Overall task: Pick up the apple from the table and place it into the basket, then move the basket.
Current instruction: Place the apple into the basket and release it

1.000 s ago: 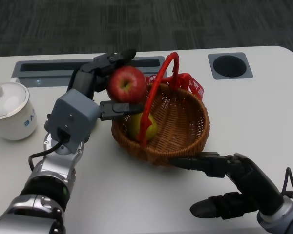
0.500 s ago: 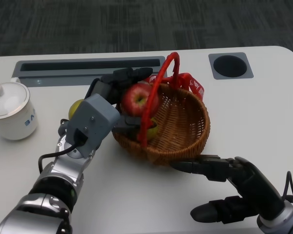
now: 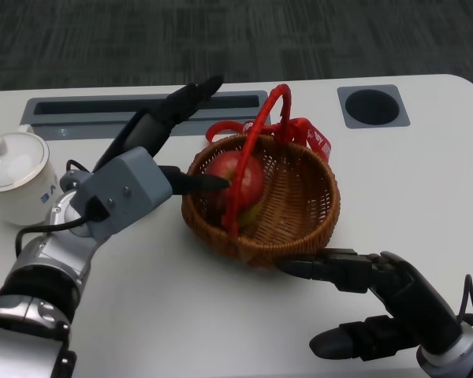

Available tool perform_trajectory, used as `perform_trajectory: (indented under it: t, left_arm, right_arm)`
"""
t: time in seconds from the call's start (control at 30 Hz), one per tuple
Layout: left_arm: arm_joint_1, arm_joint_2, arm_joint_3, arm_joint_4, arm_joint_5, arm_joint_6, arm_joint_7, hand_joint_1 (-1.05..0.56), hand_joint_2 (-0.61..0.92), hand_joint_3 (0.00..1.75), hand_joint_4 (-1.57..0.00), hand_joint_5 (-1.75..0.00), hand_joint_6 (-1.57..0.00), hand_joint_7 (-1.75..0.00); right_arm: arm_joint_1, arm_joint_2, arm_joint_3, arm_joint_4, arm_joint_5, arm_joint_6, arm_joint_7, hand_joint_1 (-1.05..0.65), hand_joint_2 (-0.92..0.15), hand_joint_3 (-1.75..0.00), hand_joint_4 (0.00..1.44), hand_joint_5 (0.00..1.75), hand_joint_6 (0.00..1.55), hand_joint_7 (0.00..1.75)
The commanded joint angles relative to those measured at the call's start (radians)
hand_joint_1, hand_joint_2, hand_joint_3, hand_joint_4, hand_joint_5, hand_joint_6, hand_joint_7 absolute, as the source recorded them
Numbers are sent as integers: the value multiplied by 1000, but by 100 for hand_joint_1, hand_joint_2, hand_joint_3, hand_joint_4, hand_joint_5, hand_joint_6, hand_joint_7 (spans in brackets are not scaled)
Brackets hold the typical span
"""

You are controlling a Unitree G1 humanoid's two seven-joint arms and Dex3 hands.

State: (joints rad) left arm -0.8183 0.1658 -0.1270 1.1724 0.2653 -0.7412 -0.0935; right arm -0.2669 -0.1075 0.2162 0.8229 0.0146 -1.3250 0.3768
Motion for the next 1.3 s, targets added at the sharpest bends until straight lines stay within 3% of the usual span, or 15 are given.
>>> perform_trajectory:
  t: [0.03,0.43,0.87,1.3]
  left_arm:
    - [-12,40,-5,-33,10,-4,0,-65,74,0,0,0,-18,-1]
    - [155,89,53,-213,-118,-166,-89,-45,77,0,-23,-4,-35,-2]
    - [450,139,85,-548,-211,-125,-166,-33,76,0,-43,-4,-47,-2]
    - [593,160,109,-680,-228,-129,-173,-30,74,0,-57,-4,-57,-2]
  right_arm:
    - [8,-19,-6,-13,17,9,3,-54,-92,-7,74,0,69,0]
    - [-11,-46,-30,-21,32,-9,-1,-53,-92,-7,74,0,70,0]
    - [-106,-109,-37,-30,58,-16,34,-54,-92,-6,72,0,69,0]
    - [-240,-158,-38,7,40,11,99,-56,-92,-6,70,0,66,0]
